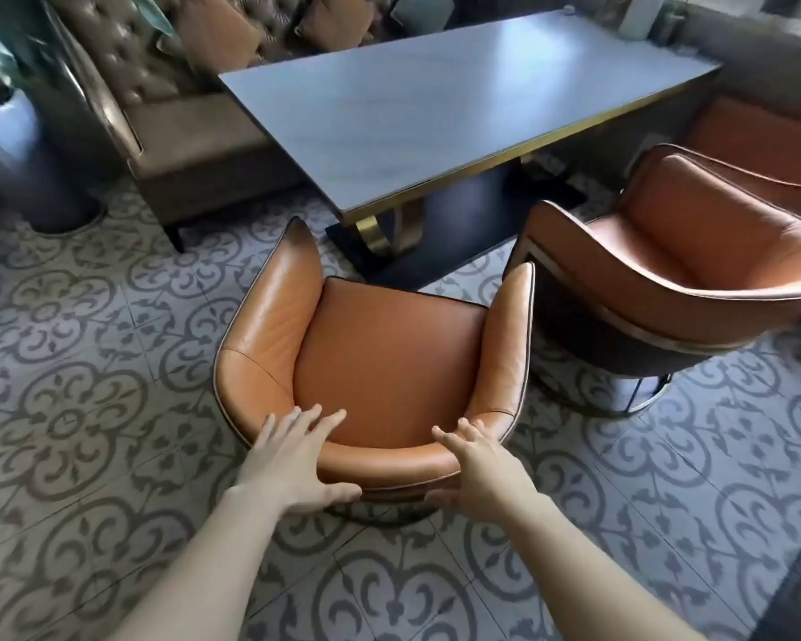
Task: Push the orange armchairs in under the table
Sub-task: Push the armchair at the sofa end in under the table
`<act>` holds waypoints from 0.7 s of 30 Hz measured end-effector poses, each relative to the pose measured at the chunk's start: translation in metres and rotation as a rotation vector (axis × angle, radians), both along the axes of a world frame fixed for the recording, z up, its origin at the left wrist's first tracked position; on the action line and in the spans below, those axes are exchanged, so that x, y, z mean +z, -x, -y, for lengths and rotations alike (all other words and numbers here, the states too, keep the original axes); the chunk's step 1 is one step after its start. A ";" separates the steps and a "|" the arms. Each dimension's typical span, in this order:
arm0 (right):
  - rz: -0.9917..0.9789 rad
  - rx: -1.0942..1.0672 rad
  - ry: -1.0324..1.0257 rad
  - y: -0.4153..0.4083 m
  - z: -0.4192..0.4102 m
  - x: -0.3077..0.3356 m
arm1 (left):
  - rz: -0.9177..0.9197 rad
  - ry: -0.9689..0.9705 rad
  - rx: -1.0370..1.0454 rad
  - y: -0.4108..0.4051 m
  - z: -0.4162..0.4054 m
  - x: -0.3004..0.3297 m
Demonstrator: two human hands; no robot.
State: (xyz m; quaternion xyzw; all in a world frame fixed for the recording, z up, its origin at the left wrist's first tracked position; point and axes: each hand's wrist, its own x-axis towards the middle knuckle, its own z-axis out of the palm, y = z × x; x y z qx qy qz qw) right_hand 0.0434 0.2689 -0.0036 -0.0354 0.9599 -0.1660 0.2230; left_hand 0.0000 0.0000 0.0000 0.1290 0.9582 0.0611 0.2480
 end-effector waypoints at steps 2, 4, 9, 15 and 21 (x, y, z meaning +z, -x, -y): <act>0.001 -0.014 -0.003 0.000 0.002 -0.010 | 0.007 0.024 -0.040 0.001 0.003 -0.013; -0.004 -0.017 -0.024 -0.002 0.003 -0.023 | 0.002 0.037 -0.052 -0.001 0.009 -0.029; -0.053 -0.040 -0.003 -0.002 0.009 -0.056 | -0.022 0.035 -0.099 -0.003 0.017 -0.054; -0.154 -0.093 0.007 -0.005 0.018 -0.089 | -0.129 -0.097 -0.109 0.003 0.028 -0.065; -0.139 -0.131 0.008 -0.010 0.021 -0.093 | -0.213 -0.094 -0.105 0.000 0.027 -0.069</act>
